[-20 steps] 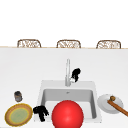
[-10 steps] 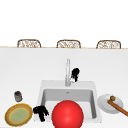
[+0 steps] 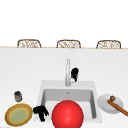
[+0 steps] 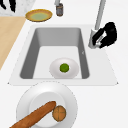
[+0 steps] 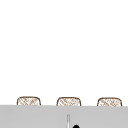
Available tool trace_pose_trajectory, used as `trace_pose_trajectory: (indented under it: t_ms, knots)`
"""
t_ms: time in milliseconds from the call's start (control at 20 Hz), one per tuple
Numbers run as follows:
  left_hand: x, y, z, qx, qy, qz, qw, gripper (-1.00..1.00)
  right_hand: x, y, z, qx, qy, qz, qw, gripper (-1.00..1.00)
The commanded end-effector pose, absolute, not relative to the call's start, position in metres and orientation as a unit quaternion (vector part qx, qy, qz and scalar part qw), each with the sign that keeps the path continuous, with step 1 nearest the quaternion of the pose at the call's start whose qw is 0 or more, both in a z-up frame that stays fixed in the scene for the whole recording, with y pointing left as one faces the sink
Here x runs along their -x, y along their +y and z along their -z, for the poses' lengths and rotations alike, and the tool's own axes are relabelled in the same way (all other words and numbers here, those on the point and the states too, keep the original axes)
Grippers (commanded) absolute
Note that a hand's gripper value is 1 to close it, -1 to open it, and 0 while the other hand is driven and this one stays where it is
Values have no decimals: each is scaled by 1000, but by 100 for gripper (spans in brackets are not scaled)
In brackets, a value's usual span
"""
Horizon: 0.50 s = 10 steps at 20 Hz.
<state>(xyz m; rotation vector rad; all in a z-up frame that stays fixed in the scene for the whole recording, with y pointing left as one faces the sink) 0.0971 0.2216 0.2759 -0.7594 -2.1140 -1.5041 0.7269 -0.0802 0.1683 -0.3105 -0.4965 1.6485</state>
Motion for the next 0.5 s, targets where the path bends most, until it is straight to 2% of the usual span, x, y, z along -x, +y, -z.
trace_pose_trajectory:
  t_ms: [0,200,450]
  knots:
    - [-97,222,-276,274,-763,543,217,0,-727,-74,-168,142,-212,-721,644,100]
    - [-97,222,-276,274,-763,543,217,0,-722,-79,-176,146,-226,-722,638,100]
    - [-97,222,-276,274,-763,543,217,0,-720,-60,-198,153,-204,-729,636,100]
